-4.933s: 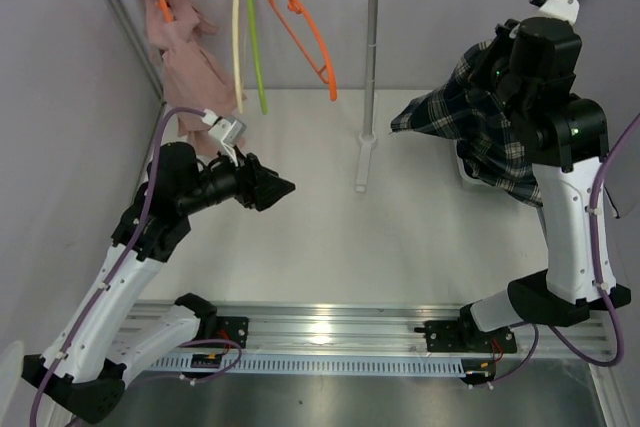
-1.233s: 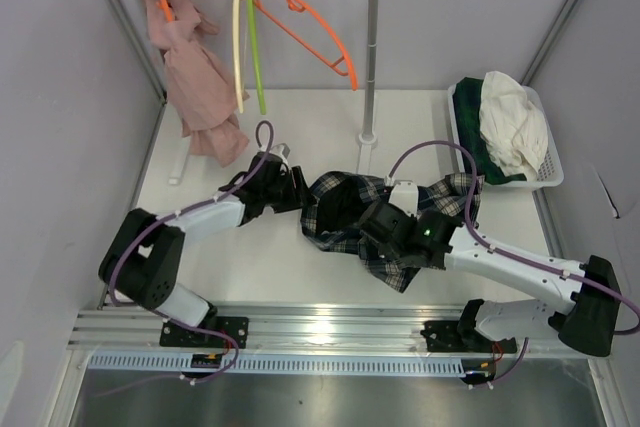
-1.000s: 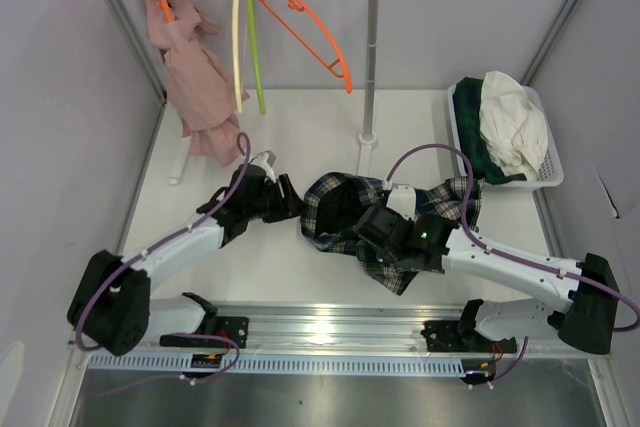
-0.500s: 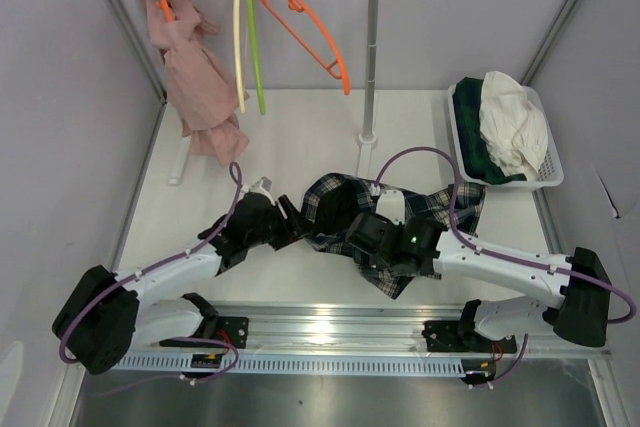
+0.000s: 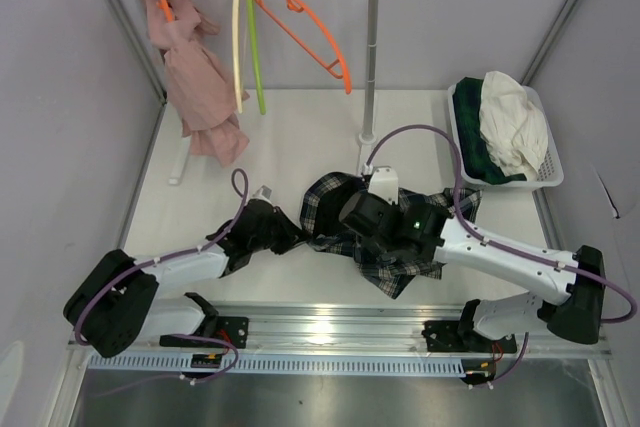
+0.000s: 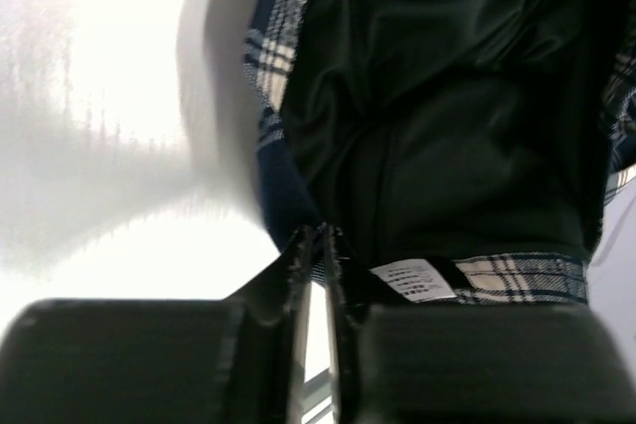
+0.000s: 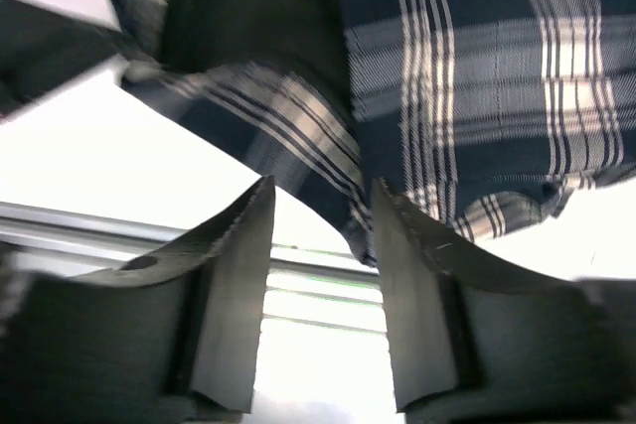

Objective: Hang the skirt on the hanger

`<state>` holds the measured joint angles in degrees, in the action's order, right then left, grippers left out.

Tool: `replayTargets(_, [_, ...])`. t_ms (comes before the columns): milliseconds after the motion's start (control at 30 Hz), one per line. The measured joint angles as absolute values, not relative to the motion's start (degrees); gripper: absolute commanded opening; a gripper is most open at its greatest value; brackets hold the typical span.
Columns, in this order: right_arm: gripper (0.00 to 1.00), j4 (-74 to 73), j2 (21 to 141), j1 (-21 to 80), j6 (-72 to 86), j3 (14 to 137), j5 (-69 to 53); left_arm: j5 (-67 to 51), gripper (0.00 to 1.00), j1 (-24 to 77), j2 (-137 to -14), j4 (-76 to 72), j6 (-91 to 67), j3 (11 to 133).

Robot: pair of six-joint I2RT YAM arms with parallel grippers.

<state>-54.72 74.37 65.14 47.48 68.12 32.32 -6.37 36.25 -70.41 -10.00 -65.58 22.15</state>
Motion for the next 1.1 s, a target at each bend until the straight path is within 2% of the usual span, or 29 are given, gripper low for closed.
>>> replayTargets(67, [0.56, -54.11, 75.33, 63.86, 45.19, 70.61, 32.64, -6.35, 0.01, 36.25, -70.04, -9.96, -65.58, 21.78])
replayTargets(333, [0.68, -44.66, 86.26, 49.30, 28.25, 76.93, 29.89, -6.35, 0.00, 36.27, -67.53, -9.72, -65.25, 20.99])
replayTargets(433, [0.69, -42.26, 91.85, 47.59, 22.79, 79.94, 28.60, -6.37, 0.12, 36.27, -67.26, -9.69, -64.73, 20.56])
replayTargets(533, [0.68, -40.62, 96.53, 47.44, 18.81, 83.15, 27.70, -6.39, 0.27, 36.32, -67.24, -9.67, -64.25, 20.36])
replayTargets(567, [0.68, -40.12, 97.84, 47.44, 17.72, 83.96, 27.66, -6.39, 0.35, 36.32, -67.24, -9.69, -64.05, 20.36])
replayTargets(667, [0.64, -39.70, 101.14, 47.44, 15.11, 86.08, 27.88, -6.39, 0.48, 36.34, -67.18, -9.72, -63.79, 20.36])
replayTargets(733, [0.62, -39.42, 103.53, 47.35, 13.78, 87.46, 28.08, -6.42, 0.52, 36.36, -67.18, -9.72, -63.86, 20.36])
replayTargets(933, [0.60, -39.46, 108.27, 46.22, 11.00, 89.41, 28.38, -6.57, 0.56, 36.36, -68.79, -10.13, -63.83, 20.36])
replayTargets(1100, [0.52, -39.53, 109.54, 45.45, 9.91, 90.45, 28.40, -6.92, 0.57, 36.36, -70.50, -11.14, -63.96, 20.38])
